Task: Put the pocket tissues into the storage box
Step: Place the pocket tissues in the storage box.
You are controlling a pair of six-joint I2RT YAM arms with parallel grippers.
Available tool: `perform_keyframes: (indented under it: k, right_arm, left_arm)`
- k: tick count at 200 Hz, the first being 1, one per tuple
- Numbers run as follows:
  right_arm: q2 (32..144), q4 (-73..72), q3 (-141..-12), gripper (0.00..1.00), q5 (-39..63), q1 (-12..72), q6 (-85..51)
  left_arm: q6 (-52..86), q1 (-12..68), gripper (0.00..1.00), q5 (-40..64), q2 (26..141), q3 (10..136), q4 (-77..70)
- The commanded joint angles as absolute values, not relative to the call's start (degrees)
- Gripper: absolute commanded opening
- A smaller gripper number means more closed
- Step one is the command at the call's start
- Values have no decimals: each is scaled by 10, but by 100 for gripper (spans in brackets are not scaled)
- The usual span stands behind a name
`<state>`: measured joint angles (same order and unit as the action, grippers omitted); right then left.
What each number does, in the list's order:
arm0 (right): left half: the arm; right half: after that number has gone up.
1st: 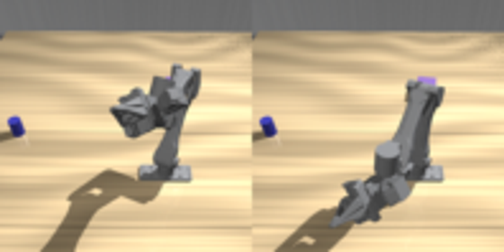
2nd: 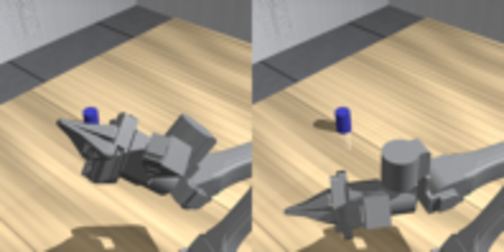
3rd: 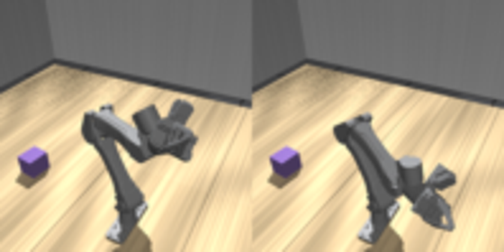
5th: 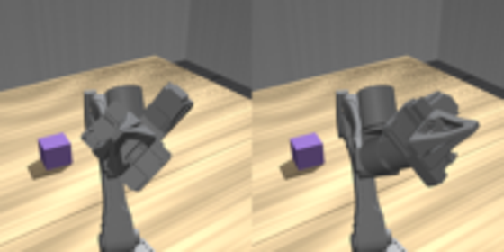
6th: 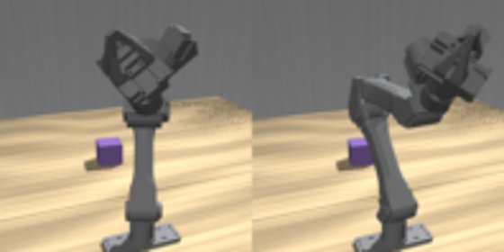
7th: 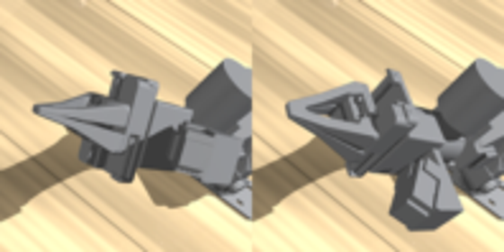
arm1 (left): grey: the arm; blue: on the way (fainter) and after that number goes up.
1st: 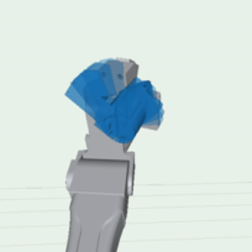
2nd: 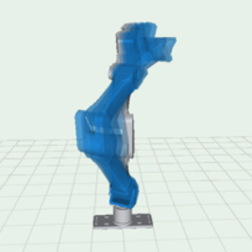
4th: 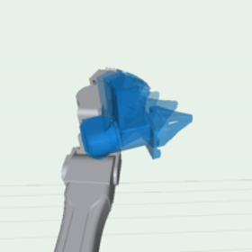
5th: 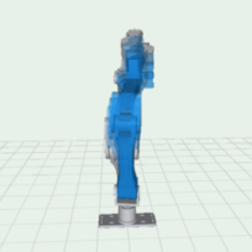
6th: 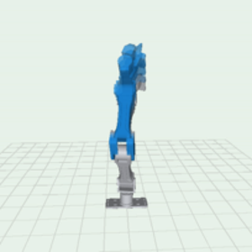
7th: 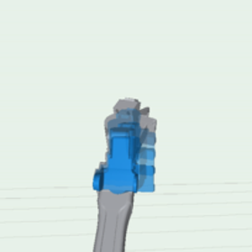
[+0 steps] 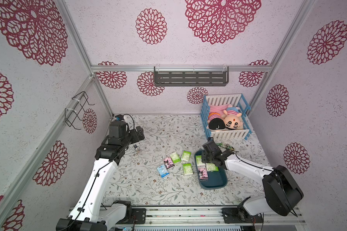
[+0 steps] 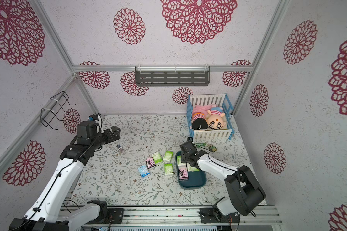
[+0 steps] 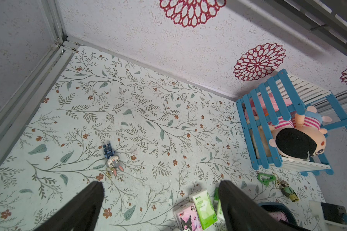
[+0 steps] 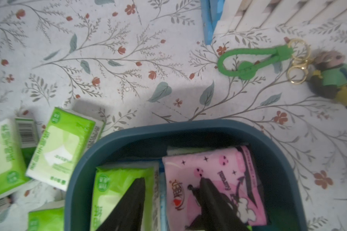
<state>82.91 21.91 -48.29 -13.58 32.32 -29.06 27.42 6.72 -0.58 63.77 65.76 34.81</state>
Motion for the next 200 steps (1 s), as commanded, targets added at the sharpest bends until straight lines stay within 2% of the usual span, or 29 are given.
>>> perform_keyframes:
  k: [1,10,24,41,49,94,135,192,200]
  right_arm:
    - [757,213,-512,52,-109,324,-298]
    - [732,232,-513,47,-111,323,-299]
    - [705,268,-505,26,-123,321,-291]
    - [692,300,-479,11,-126,313,-283]
    - [686,302,-460,0,-115,311,-281]
    - [672,262,-396,0,-87,305,-307]
    - [739,224,-403,0,-82,297,-290]
    - [769,192,-420,0,-91,284,-268]
    - [758,195,-421,5,-86,285,-266]
  left_arm:
    - [265,72,97,-12,633,669,353]
    - [266,72,97,-12,634,670,352]
    - [269,72,97,-11,634,671,349]
    - [275,73,97,-9,635,671,343]
    - [278,72,97,-4,634,671,341]
    - [276,73,97,-10,630,681,357]
    - [291,73,97,-4,625,678,358]
    - [356,75,97,45,637,631,318]
    - [359,77,97,48,640,628,313]
